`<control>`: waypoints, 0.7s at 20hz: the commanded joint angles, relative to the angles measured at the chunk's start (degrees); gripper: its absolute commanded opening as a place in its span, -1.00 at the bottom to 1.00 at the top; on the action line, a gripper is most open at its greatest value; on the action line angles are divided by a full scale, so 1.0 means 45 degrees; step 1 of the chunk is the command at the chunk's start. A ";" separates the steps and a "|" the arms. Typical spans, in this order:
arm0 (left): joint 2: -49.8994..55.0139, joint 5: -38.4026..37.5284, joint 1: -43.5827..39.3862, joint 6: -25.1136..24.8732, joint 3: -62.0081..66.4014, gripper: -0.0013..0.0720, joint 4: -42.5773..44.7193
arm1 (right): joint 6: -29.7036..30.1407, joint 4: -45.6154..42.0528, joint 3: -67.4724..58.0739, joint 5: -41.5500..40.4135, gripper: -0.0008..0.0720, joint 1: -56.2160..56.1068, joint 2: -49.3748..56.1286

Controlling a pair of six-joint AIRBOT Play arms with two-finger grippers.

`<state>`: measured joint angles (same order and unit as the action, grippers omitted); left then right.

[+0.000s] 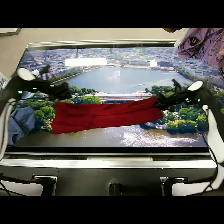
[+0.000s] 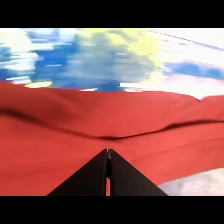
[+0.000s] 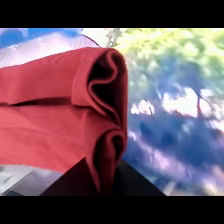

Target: Fold the clothes and pants, and hang the long-sleeved shirts on hangers.

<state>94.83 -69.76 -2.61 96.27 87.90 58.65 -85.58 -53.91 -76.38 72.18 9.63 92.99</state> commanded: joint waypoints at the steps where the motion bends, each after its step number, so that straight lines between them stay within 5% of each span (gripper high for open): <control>1: 0.0869 0.2064 -0.2293 0.0962 -0.0005 -0.91 -0.1268 | -0.1792 -0.2205 -0.0019 0.0758 -0.90 -0.0029 -0.2142; 9: 0.3157 0.6931 -0.7291 0.0947 0.0015 -0.91 -0.7121 | -0.3628 -0.5343 -0.2006 0.3997 -0.90 -0.0029 -0.4915; 14: 0.4425 0.7184 -0.8718 0.0908 0.1146 -0.92 -0.8058 | -0.3857 -0.5654 -0.3837 0.5236 -0.90 -0.0029 -0.4925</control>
<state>111.44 -39.88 -37.82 100.44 90.08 26.52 -101.67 -77.47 -89.54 91.20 9.54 71.37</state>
